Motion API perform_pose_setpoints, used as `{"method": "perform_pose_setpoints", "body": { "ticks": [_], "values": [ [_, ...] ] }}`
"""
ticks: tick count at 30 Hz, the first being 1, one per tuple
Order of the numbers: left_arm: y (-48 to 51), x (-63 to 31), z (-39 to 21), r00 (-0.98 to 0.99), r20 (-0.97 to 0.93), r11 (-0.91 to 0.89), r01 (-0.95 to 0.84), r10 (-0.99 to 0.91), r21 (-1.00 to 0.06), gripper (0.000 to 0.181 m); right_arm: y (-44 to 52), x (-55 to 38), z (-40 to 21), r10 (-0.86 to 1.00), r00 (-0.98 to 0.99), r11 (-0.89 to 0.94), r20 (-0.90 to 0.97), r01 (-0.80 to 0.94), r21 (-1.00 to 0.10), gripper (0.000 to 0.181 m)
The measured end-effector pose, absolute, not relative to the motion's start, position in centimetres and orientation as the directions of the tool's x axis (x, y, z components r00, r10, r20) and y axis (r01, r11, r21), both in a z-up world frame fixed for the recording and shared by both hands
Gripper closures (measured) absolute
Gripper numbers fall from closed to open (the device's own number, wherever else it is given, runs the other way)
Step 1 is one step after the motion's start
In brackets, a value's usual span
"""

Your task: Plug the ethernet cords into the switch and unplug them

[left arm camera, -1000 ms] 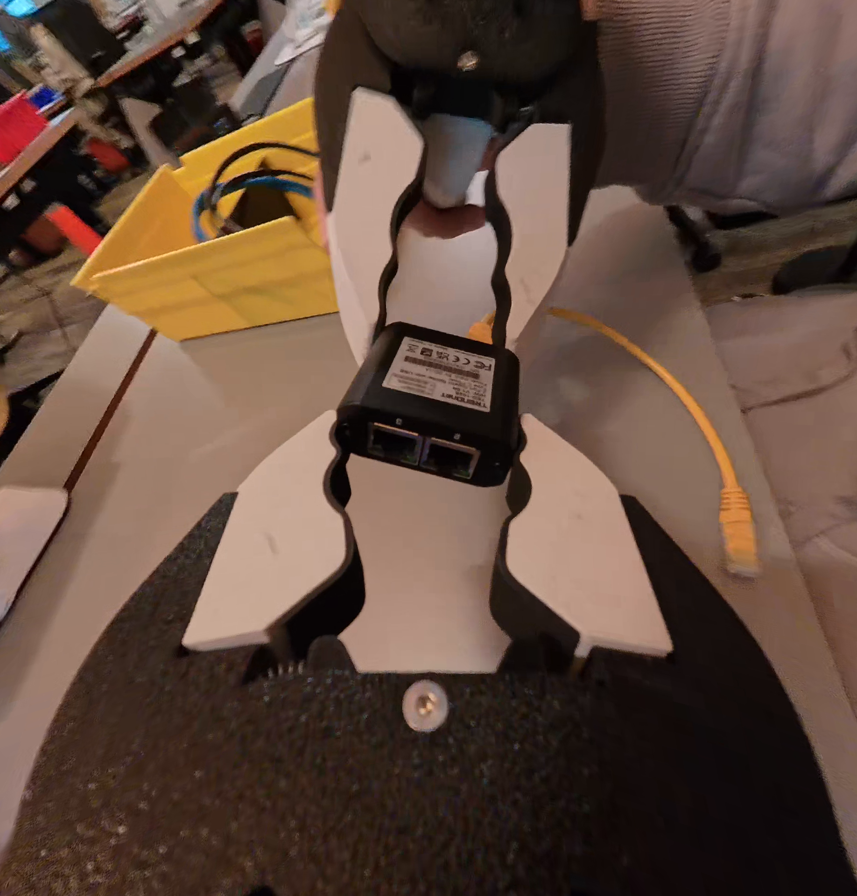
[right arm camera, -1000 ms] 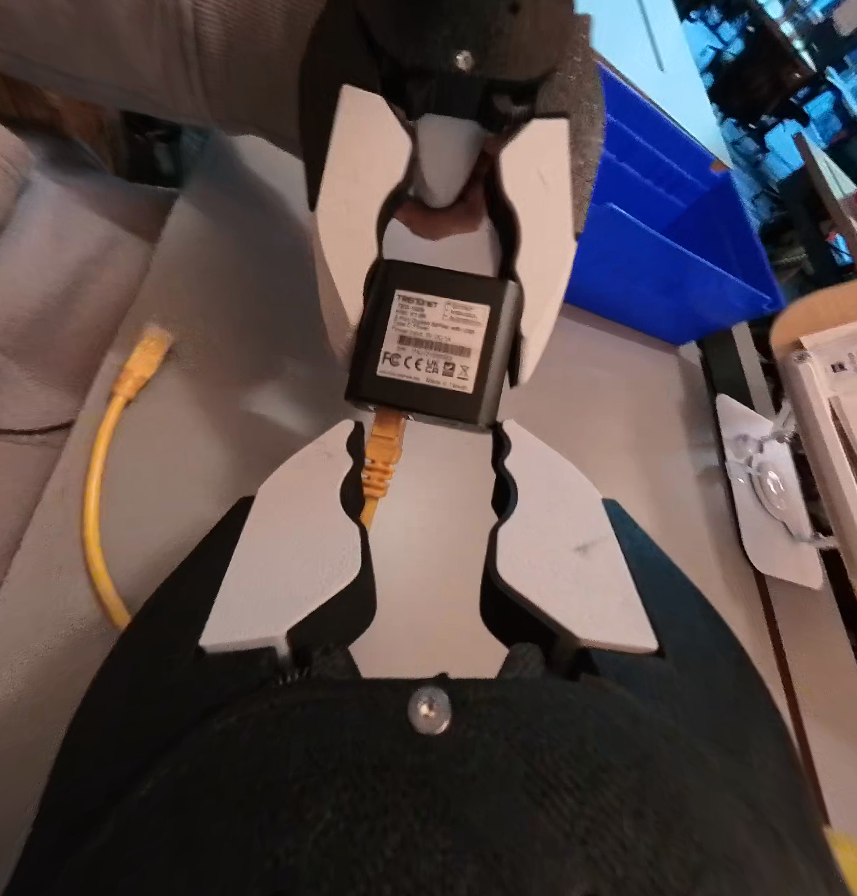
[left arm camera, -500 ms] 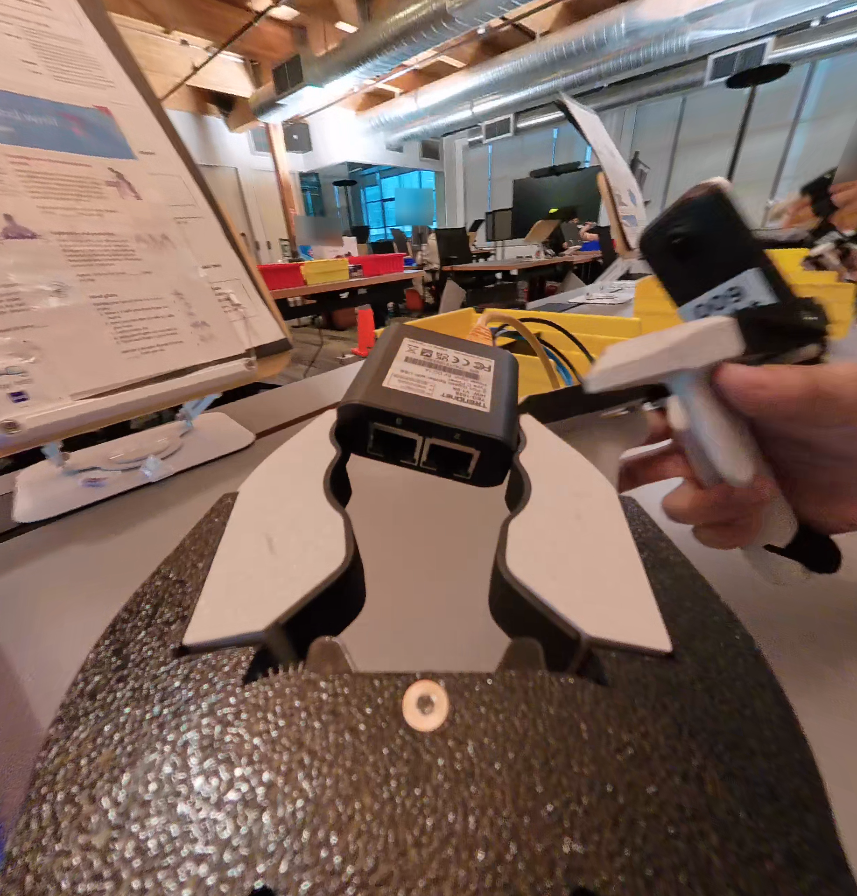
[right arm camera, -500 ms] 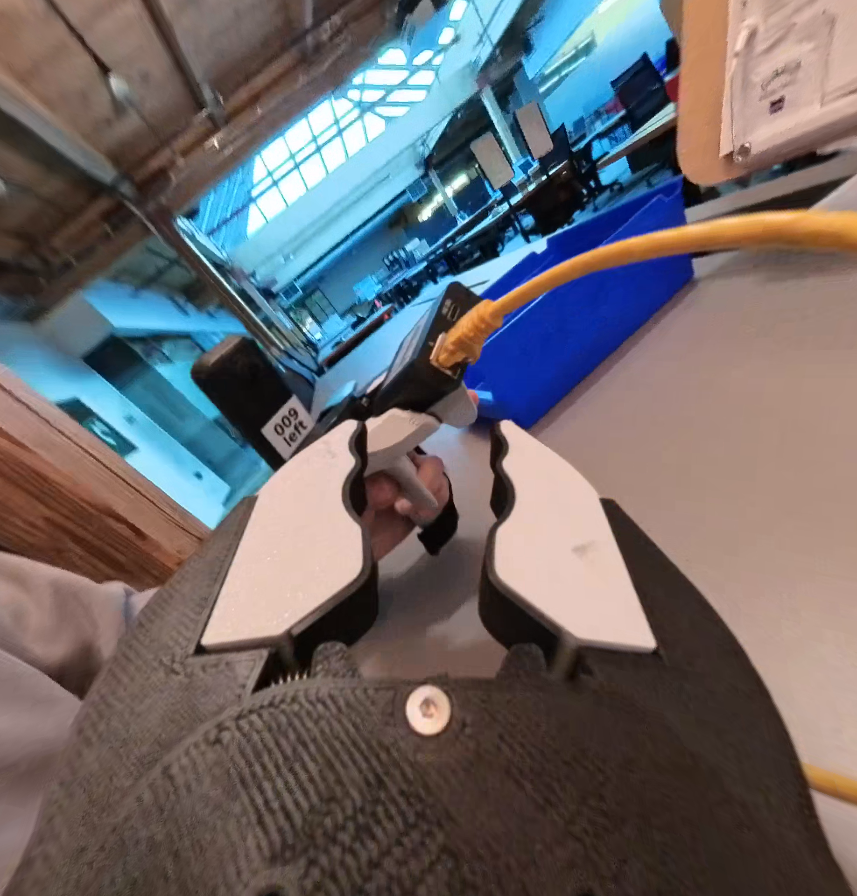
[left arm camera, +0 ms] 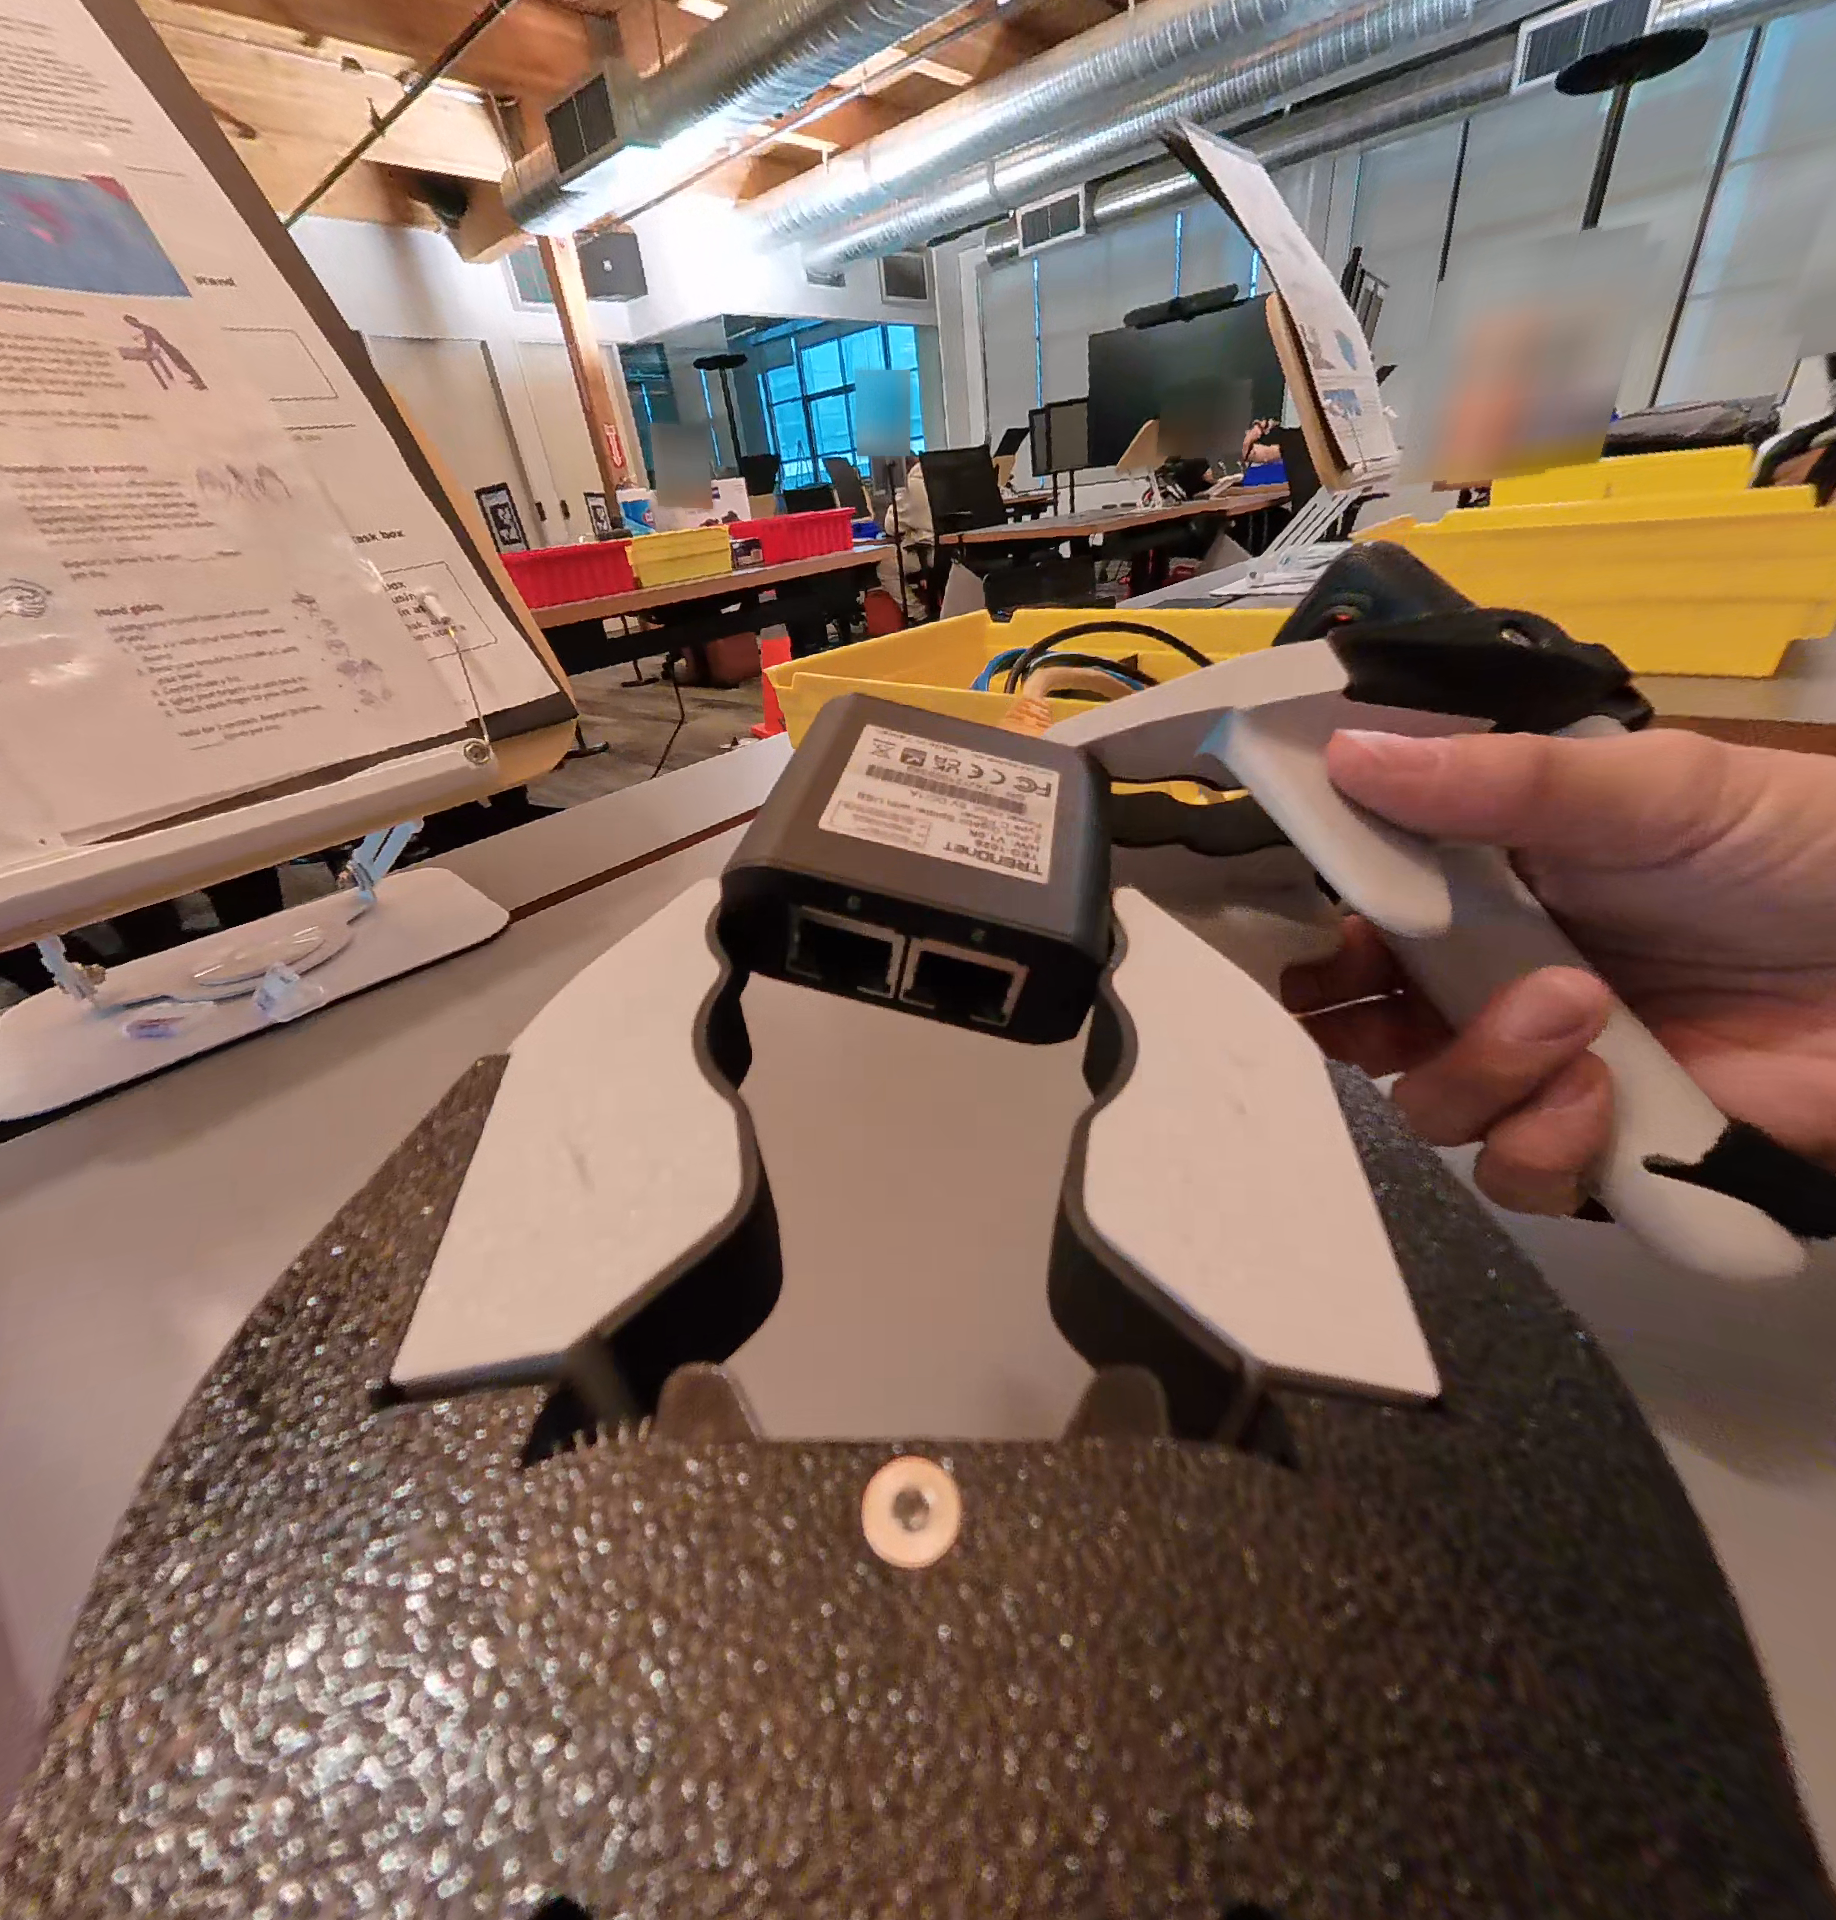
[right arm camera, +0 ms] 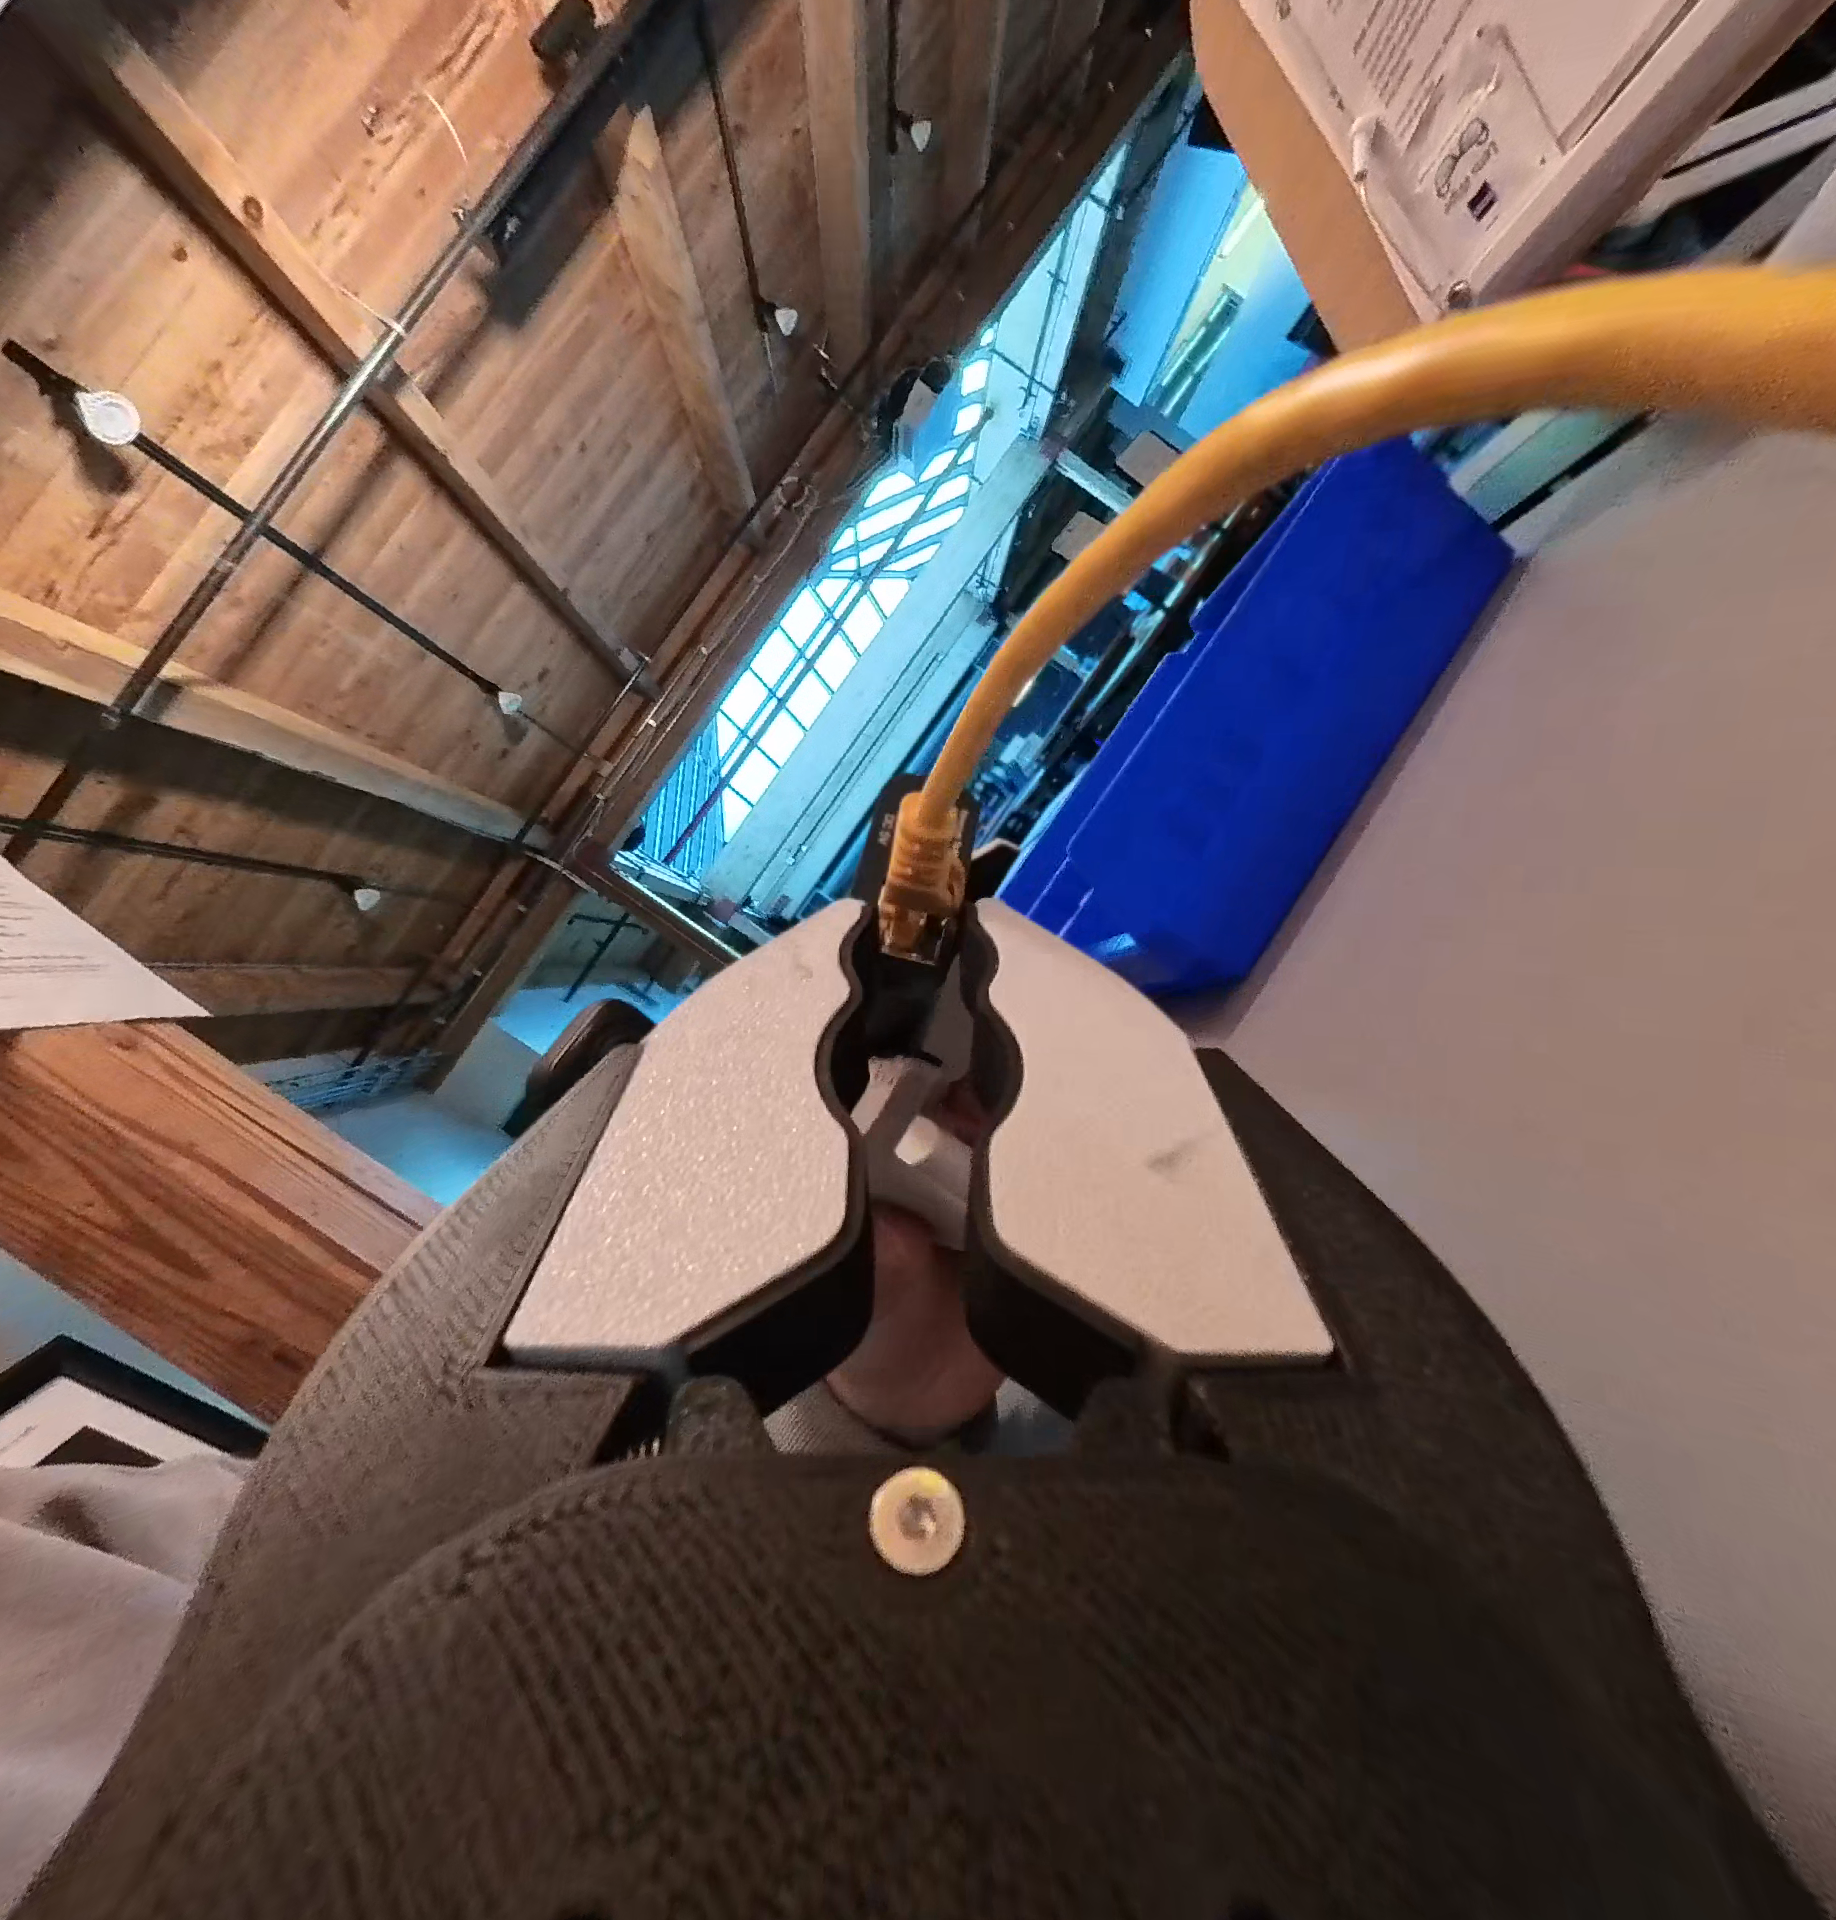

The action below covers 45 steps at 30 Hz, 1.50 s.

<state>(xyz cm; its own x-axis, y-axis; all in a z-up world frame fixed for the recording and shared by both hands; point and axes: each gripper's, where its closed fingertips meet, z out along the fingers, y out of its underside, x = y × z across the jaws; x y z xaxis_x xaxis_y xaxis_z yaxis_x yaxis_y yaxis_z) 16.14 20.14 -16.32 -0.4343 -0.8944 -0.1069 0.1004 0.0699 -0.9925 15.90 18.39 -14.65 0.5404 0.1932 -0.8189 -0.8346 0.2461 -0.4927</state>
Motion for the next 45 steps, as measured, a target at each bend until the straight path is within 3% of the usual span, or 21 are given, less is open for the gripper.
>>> {"method": "perform_pose_setpoints", "body": {
  "ticks": [13,17,27,38,40,45],
  "values": [
    [20.0,16.1,-16.4,-0.345,-0.186,0.149,0.131,-0.92,-0.98,0.119,18.2,16.6,-14.9,0.326,0.322,0.346,-0.889,-0.916,-0.205,0.169],
    [19.8,16.2,-16.8,-0.323,-0.204,0.171,0.129,-0.924,-0.977,0.119,18.1,16.7,-15.3,0.305,0.336,0.392,-0.891,-0.897,-0.204,0.169],
    [19.9,16.7,-18.2,-0.2,-0.329,0.321,0.074,-0.923,-0.944,0.119,18.0,17.4,-17.0,0.218,0.459,0.383,-0.861,-0.852,-0.357,0.173],
    [20.2,16.4,-17.8,-0.157,-0.353,0.34,0.105,-0.922,-0.935,0.119,16.9,18.6,-15.4,0.131,0.685,0.383,-0.717,-0.702,-0.601,0.173],
    [20.2,16.2,-17.4,-0.166,-0.341,0.322,0.13,-0.926,-0.938,0.119,16.3,19.2,-15.2,0.047,0.766,0.328,-0.641,-0.618,-0.714,0.173],
    [20.4,16.4,-17.7,-0.19,-0.299,0.283,0.105,-0.935,-0.953,0.119,13.0,21.1,-12.5,-0.077,0.885,0.164,-0.46,-0.444,-0.881,0.173]
  ]
}}
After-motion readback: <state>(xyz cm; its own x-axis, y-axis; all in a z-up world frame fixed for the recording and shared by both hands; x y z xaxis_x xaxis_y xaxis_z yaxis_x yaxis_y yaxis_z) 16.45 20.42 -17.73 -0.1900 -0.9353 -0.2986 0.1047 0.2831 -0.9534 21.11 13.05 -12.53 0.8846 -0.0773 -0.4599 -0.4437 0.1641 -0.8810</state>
